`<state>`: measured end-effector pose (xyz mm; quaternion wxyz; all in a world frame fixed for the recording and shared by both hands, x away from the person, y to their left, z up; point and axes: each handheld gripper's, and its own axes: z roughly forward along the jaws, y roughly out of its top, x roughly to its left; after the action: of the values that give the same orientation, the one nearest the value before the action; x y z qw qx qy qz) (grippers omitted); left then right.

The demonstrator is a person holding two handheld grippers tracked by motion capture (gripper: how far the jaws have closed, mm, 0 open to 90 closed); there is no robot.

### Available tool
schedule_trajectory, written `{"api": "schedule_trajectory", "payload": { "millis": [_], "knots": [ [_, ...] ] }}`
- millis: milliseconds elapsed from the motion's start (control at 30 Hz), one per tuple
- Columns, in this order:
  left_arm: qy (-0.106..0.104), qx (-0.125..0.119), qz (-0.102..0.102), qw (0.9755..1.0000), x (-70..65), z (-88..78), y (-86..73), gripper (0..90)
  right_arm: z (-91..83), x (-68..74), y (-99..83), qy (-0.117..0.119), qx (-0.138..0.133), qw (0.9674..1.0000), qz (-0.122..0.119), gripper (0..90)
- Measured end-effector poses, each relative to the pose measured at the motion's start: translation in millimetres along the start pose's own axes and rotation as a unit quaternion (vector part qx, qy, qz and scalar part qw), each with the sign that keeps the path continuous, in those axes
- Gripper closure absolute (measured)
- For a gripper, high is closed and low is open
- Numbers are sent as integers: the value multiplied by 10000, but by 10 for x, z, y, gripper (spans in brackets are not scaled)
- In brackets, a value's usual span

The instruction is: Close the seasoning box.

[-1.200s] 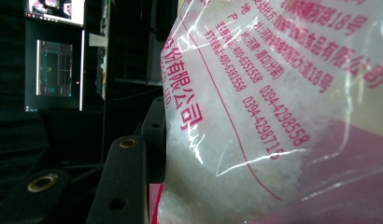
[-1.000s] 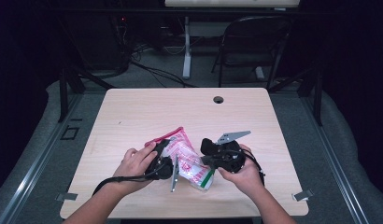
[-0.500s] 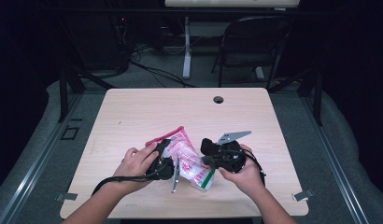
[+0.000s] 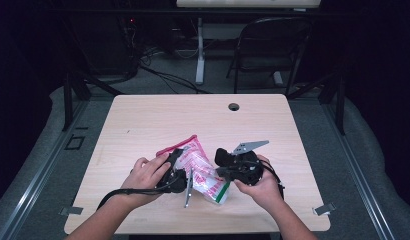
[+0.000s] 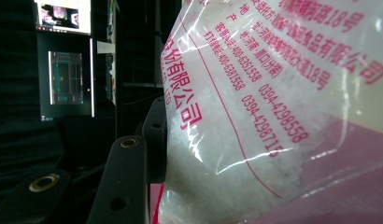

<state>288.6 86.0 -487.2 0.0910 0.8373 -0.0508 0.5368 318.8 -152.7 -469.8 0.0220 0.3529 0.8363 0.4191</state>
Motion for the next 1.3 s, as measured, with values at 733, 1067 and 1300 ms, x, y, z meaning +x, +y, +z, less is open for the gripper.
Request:
{"api": "schedule_trajectory", "payload": {
  "millis": [733, 1067, 1300],
  "knots": [
    [38, 35, 192, 9998, 35, -28, 16, 601, 7, -2, 5, 6, -11, 10000, 10, 900],
    [42, 45, 262, 9996, 40, -36, 22, 602, 15, 7, 3, -5, -16, 10000, 5, 900],
    [31, 74, 337, 9994, 50, -47, 32, 604, 18, 7, 2, -10, -7, 10000, -3, 900]
  ]
}}
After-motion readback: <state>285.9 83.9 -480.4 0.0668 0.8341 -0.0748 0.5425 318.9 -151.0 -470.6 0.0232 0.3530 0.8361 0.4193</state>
